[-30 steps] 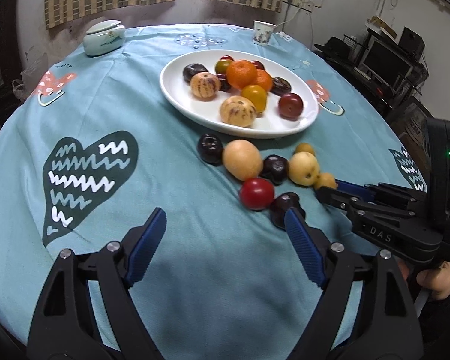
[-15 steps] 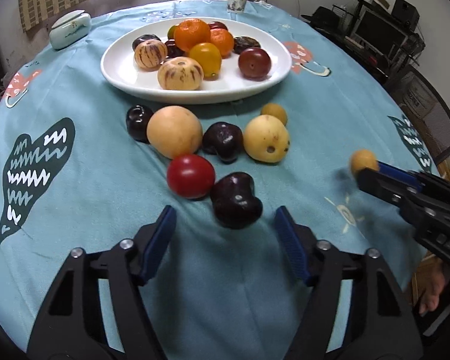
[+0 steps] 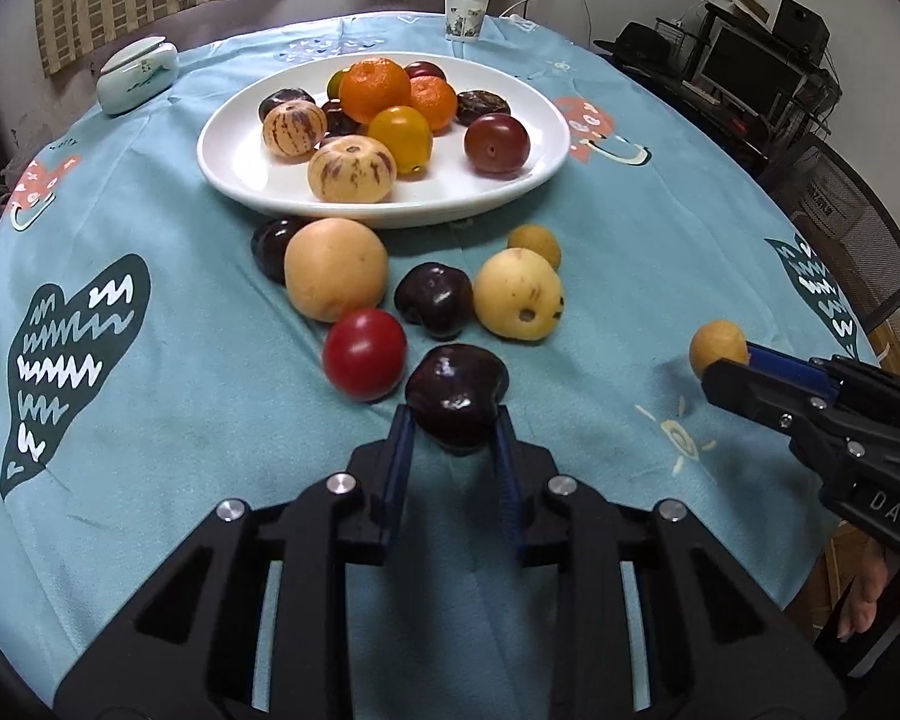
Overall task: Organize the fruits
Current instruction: 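Grasp a small yellow fruit with the right tool while the left tool grasps a dark plum, then carry both fruits onto the white plate and open both tools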
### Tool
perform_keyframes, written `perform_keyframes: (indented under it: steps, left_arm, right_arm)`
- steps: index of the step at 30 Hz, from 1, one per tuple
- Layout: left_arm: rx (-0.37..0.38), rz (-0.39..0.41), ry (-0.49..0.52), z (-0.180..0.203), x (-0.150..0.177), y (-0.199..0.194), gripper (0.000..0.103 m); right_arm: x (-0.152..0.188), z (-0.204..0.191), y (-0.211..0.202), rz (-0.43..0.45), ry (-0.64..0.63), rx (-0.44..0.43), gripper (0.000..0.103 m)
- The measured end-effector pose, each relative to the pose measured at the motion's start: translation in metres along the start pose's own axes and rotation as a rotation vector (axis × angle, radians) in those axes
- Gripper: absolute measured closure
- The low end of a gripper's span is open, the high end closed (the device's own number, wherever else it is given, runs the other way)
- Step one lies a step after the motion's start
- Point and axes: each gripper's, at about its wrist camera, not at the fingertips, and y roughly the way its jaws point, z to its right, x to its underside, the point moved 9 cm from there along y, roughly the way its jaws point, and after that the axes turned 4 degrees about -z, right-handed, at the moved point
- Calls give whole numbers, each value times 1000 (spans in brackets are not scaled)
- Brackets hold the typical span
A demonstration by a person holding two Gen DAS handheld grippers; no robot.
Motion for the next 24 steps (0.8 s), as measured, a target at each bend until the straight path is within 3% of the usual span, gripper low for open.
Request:
perform_keyframes:
  steps: [6,12,14,16,24]
  left_arm:
    - [21,-6,-5,-4,-6,7,72]
    - [34,-4,13,5,-12,12,61]
    - [31,4,19,8,-14,13,61]
    - [19,17,24,9,-15,13,68]
    - [69,29,19,8,-3,-6,68]
  right_arm:
    - [-1,-9,2,-4,-6,3,77]
    - [0,-10,4,-15,-5,2,77]
    - [0,-11,4,-16,-5,0,77]
    - [1,-11,4,-17,-5,-1,77]
    - [0,-9,3,-15,7,-3,77]
